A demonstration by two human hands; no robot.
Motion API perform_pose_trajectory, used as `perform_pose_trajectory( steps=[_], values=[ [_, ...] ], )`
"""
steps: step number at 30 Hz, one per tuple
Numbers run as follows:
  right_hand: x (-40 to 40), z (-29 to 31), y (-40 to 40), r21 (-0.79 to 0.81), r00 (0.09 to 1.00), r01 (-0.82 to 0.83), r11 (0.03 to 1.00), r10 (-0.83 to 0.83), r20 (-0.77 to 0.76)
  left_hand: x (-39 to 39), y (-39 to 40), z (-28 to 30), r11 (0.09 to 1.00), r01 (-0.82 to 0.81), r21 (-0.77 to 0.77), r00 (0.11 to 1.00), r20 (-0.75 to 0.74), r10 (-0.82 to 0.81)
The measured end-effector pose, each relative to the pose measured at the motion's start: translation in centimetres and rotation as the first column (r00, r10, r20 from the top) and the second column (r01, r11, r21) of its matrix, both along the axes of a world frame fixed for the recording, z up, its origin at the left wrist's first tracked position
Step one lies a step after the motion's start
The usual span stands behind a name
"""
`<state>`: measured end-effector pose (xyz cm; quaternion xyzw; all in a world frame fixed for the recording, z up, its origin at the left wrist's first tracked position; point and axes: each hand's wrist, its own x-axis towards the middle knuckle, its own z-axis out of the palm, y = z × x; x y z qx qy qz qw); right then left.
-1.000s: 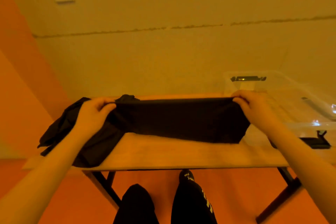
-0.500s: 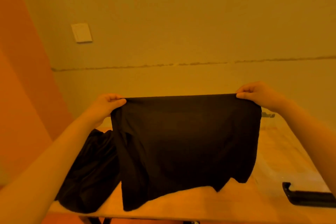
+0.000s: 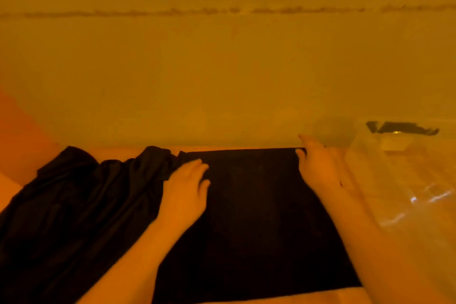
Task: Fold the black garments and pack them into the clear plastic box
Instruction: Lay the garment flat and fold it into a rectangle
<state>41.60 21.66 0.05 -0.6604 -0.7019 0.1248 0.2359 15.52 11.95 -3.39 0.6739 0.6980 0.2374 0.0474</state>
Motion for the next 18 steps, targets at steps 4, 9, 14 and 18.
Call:
perform_pose_trajectory(
  steps=[4,9,14,18],
  values=[
    [2.2,-3.7,-8.6,0.046,0.984,0.113,0.992,-0.106,-0.143,1.4,-2.9,-3.0,0.967,0.013,-0.255,0.971,-0.226,-0.073],
    [7.7,-7.2,-15.9,-0.108,0.994,0.104,0.989,-0.105,-0.005,-0.8,-3.6,-4.4,0.953,0.007,-0.302,0.956,-0.276,-0.095],
    [10.4,-7.2,-18.8,-0.182,0.986,0.094,0.979,-0.117,-0.120,0.1,-9.3,-3.7,0.986,-0.063,-0.154,0.987,-0.154,0.039],
    [11.5,-6.9,-19.9,-0.137,0.961,0.110,0.984,-0.141,-0.236,-0.5,-15.4,-5.1,0.936,-0.280,-0.211,0.953,0.052,0.297]
  ],
)
